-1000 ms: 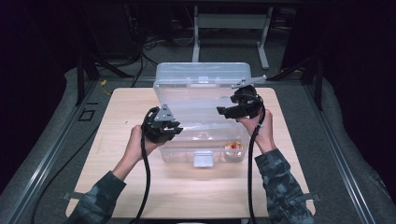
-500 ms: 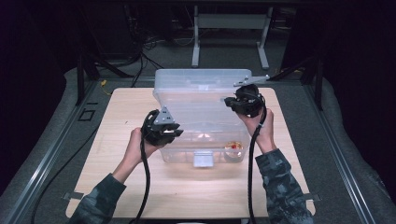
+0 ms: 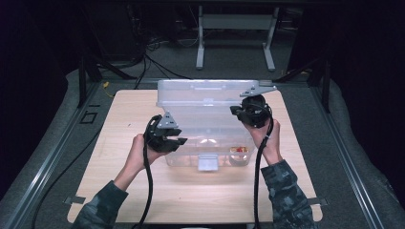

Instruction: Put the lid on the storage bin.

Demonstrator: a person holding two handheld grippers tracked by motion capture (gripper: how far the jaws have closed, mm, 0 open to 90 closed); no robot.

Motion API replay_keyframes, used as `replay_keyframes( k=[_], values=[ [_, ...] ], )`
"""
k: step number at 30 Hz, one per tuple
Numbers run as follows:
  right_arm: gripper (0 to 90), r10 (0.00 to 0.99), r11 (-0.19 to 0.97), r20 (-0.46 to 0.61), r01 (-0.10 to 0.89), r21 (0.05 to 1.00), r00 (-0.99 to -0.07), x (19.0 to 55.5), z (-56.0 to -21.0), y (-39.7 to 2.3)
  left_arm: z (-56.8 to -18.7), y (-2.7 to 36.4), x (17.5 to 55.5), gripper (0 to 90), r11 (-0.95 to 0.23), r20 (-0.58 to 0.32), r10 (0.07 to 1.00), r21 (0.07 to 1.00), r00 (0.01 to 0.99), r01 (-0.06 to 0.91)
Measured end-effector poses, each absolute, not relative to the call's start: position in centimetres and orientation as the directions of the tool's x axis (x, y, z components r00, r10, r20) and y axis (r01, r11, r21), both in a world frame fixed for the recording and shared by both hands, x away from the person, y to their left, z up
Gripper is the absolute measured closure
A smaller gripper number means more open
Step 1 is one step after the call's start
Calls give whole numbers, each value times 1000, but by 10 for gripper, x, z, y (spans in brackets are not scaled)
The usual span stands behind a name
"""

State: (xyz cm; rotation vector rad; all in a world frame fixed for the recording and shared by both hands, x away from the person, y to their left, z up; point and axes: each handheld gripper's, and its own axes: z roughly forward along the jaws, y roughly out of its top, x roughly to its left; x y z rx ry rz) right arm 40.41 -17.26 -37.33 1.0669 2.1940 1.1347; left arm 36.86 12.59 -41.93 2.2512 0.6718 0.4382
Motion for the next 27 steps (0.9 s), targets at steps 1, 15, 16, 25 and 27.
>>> replay_keyframes(
  k=[1,15,16,25,27],
  values=[
    [897,799,371,-44,434,821,-600,403,-374,-173,-419,127,368,532,-596,101,584,727,805,341],
    [897,794,397,-57,445,803,-606,388,-386,-174,-410,152,347,185,-595,65,585,712,808,373],
    [897,792,392,-51,442,807,-609,387,-387,-174,-411,154,346,181,-598,66,585,708,808,375],
    [895,785,391,-32,455,800,-618,375,-397,-172,-426,186,335,161,-569,36,629,702,776,428],
    [894,784,386,-21,461,799,-620,373,-400,-171,-432,193,335,157,-564,26,639,696,769,445]
  ],
)
